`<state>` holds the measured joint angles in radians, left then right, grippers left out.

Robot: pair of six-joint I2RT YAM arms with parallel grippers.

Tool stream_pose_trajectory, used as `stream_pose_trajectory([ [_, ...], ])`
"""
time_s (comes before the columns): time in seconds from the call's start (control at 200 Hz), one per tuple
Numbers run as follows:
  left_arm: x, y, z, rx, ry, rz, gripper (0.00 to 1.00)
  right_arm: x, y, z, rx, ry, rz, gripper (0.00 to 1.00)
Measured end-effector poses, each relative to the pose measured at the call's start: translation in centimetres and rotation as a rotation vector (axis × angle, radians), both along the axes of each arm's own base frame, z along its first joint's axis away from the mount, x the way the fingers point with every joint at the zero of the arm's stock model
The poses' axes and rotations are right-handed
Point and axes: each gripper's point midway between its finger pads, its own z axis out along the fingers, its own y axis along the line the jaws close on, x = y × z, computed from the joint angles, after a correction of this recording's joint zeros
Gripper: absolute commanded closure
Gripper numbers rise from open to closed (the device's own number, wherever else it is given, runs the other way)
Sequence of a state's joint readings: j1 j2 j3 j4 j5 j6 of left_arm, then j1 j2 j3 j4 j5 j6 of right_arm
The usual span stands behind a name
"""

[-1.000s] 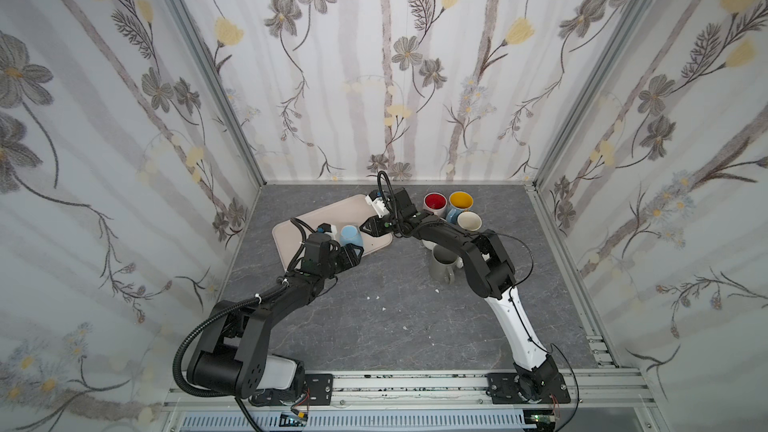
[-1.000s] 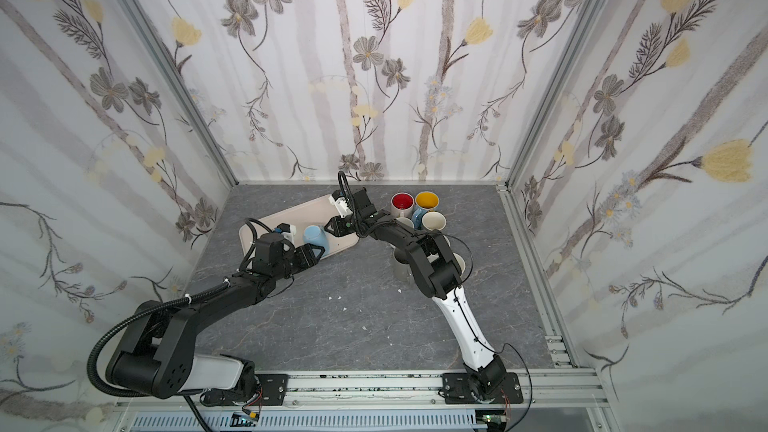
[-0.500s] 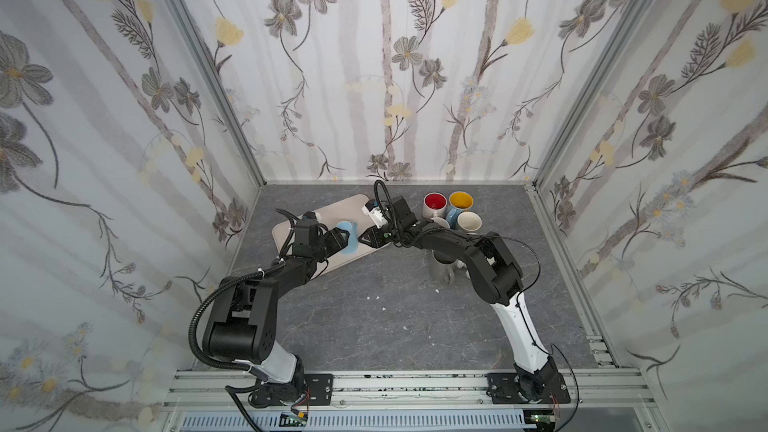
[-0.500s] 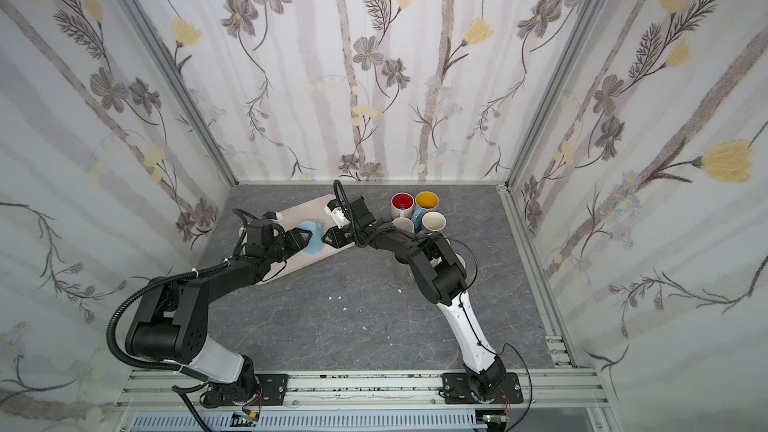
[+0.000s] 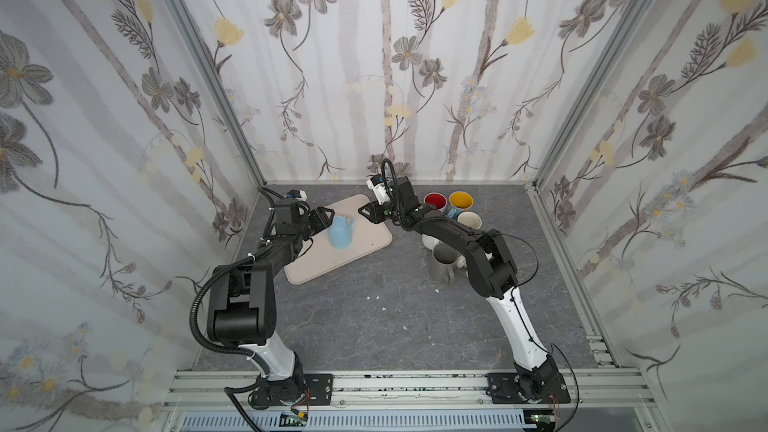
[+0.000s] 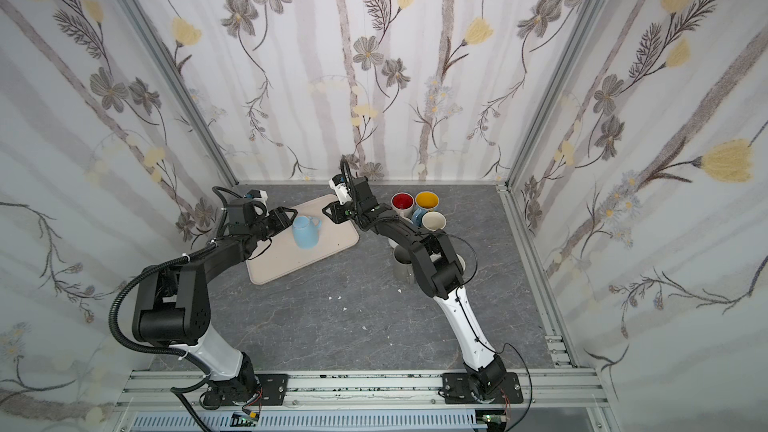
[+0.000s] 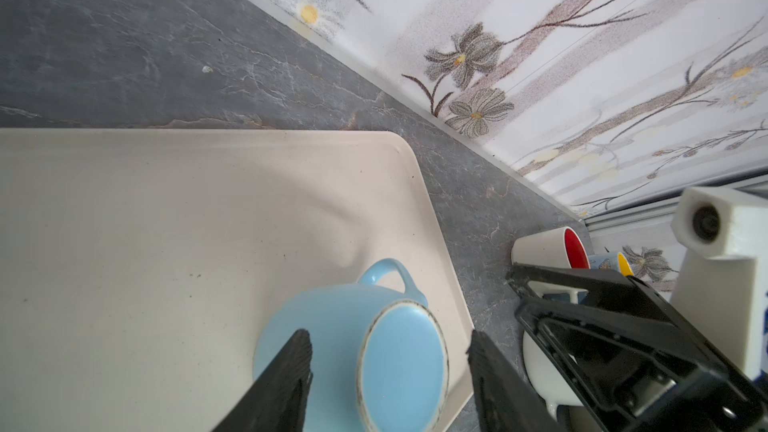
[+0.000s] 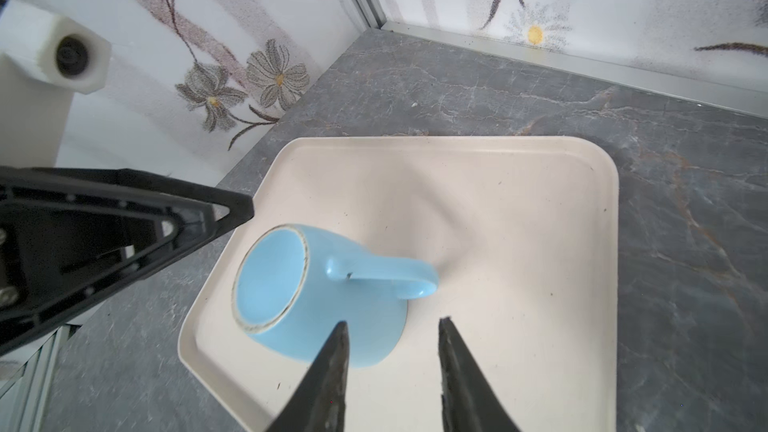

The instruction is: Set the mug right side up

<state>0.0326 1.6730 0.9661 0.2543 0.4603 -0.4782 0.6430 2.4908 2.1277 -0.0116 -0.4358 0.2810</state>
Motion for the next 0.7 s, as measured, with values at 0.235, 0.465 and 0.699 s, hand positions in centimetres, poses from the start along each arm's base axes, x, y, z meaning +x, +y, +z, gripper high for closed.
stream_pose_trajectory([
  [0.235, 0.2, 0.1, -2.8, -0.002, 0.079, -0.006, 0.39, 2.9, 2.1, -2.9, 0.084, 0.006, -0.032, 0.65],
  [0.465, 4.2, -1.0, -3.1, -0.027, 0.096, -0.084, 0.48, 3.3, 2.6, -3.4, 0.133, -0.002, -0.034, 0.65],
  [0.699, 6.3, -3.4, -3.3, -0.017, 0.110, -0.196, 0.58, 1.9, 3.4, -3.2, 0.156, 0.018, 0.048, 0.66],
])
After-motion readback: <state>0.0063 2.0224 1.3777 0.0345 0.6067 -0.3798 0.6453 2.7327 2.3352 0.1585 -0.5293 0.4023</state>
